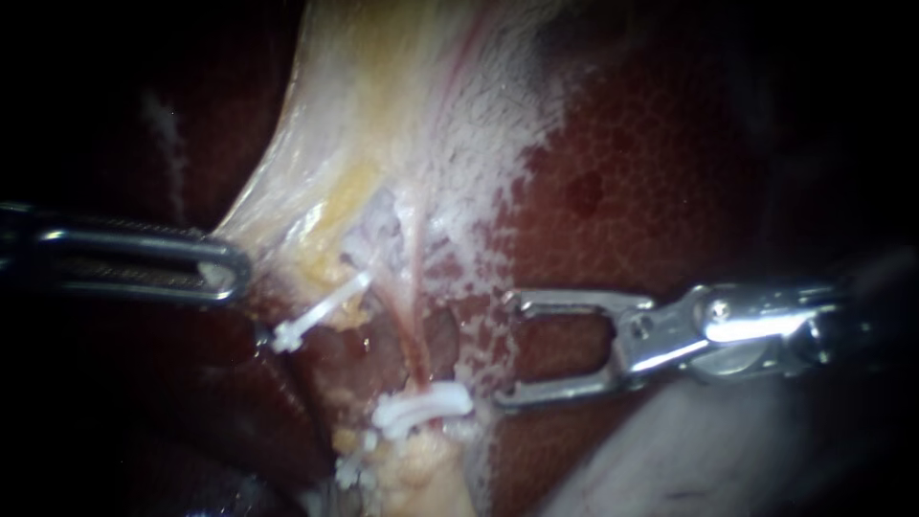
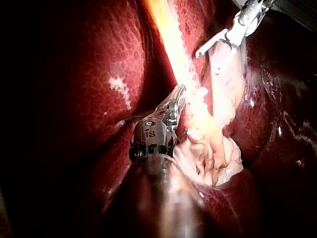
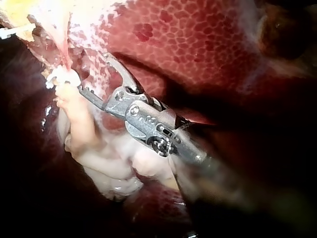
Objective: Going back second clip right tube
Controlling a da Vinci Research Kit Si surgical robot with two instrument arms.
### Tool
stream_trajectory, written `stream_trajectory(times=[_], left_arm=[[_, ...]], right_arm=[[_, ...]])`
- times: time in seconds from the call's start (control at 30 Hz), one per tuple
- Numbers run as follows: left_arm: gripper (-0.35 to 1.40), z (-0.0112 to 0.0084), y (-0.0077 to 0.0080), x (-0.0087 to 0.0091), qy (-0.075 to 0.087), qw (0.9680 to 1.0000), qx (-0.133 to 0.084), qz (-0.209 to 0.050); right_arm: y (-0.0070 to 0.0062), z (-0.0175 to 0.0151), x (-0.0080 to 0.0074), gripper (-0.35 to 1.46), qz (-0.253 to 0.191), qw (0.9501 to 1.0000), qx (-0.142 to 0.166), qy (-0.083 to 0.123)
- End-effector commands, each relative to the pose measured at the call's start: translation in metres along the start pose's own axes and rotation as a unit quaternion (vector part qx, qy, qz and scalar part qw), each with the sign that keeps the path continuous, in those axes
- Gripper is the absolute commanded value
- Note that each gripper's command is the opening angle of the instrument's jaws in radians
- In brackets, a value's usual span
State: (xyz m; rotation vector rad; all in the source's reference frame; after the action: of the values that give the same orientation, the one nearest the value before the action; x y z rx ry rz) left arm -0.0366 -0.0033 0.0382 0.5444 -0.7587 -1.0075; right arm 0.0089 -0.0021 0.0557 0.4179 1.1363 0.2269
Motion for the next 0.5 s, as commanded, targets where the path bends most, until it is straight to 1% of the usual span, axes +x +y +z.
stream_trajectory(times=[0.03, 0.33, 0.47, 0.5], left_arm=[[-0.35, 0.0, 0.0001, 0.0, 0.0, 1.0, 0.0, 0.0], [-0.35, 0.0008, 0.0014, 0.0003, 0.0, 1.0, 0.0, 0.002], [-0.35, 0.002, 0.0025, 0.0011, -0.002, 1.0, -0.002, 0.007], [-0.35, 0.0026, 0.0028, 0.0014, -0.004, 1.0, -0.003, 0.005]], right_arm=[[0.0001, -0.0003, 0.0, 0.6, -0.005, 1.0, 0.001, 0.0], [-0.0002, -0.0009, -0.0001, 0.6, -0.014, 0.9999, 0.002, 0.0], [-0.0003, -0.001, -0.0001, 0.6, -0.014, 0.9999, 0.003, 0.0], [-0.0003, -0.001, -0.0001, 0.6, -0.014, 0.9999, 0.003, 0.0]])
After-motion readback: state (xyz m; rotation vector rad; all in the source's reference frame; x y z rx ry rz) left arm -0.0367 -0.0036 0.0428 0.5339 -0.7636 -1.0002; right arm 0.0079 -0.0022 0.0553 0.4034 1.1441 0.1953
